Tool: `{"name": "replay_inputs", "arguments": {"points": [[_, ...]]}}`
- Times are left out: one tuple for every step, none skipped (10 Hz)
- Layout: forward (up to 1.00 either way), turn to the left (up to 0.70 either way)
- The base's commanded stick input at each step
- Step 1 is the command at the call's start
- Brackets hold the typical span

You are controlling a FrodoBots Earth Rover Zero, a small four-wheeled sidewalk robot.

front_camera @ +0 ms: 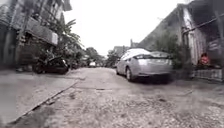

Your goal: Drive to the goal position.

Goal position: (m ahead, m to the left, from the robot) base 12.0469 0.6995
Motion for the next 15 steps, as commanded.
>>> {"name": "replay_inputs", "arguments": {"points": [[1.0, 0.0], [1.0, 0.0], [1.0, 0.0], [1.0, 0.0], [1.0, 0.0], [1.0, 0.0], [1.0, 0.18], [1.0, 0.27], [1.0, 0.05], [1.0, 0.0], [1.0, 0.0], [1.0, 0.15], [1.0, 0.27], [1.0, 0.27], [1.0, 0.27]]}}
